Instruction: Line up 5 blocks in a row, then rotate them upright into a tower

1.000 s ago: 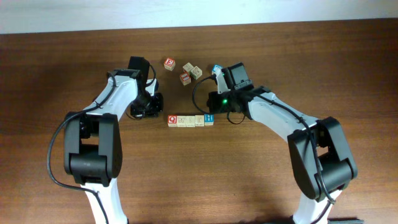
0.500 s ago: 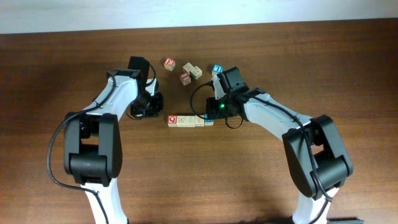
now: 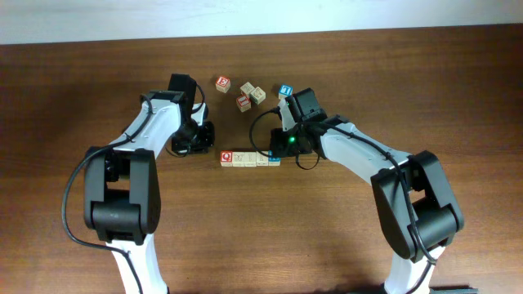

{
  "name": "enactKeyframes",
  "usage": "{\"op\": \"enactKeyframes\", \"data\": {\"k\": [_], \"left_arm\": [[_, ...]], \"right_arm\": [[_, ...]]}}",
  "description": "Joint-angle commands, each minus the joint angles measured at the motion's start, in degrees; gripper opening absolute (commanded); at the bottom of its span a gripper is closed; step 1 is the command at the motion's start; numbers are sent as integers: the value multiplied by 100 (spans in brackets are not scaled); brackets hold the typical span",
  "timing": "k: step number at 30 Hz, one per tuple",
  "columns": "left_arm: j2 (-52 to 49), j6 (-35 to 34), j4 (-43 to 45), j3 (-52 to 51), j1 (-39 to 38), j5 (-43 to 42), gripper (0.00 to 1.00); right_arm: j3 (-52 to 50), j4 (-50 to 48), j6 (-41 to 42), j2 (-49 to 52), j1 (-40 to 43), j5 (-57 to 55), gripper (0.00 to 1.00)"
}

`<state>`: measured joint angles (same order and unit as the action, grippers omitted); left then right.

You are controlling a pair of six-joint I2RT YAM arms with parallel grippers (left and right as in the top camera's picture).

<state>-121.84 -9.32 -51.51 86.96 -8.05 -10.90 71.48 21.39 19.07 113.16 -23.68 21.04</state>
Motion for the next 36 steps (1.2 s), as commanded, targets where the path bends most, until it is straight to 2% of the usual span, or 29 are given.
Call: {"op": "enactKeyframes", "data": {"k": [1,2,5,8,10,12,14,18,22,36], "left_arm": [[-105,-50,4,94,28,-20,0],[-105,-48,44,96,31,-20,0],[-105,-48,-72,328,122,-20,0],[-105,9,-964,1005,297,-35,0],[-105,348,-1360,1161,297,-188,0],[-105,719,-1410,1043,297,-601,0],[-105,815,-1191,817,297,-894,0],[-105,1027,-710,415,304,-1340,0],[-107,1287,-446,221,398,-1978,0],[-337,1423,-398,-9,415,-2409,0]], "right_arm": [[96,-120,-4,61,-28,87,9],[225,-170,109,57,42,109,14],[925,11,116,55,411,511,19],[1915,1257,116,55,901,931,23],[2076,2061,68,55,1099,1163,22],[1762,2608,-372,74,1137,1132,12],[1248,2369,-365,74,1132,1161,5],[319,1493,-413,74,1132,1266,4],[-245,529,-426,74,1137,1845,5],[-249,518,-424,74,1139,1786,5]]}}
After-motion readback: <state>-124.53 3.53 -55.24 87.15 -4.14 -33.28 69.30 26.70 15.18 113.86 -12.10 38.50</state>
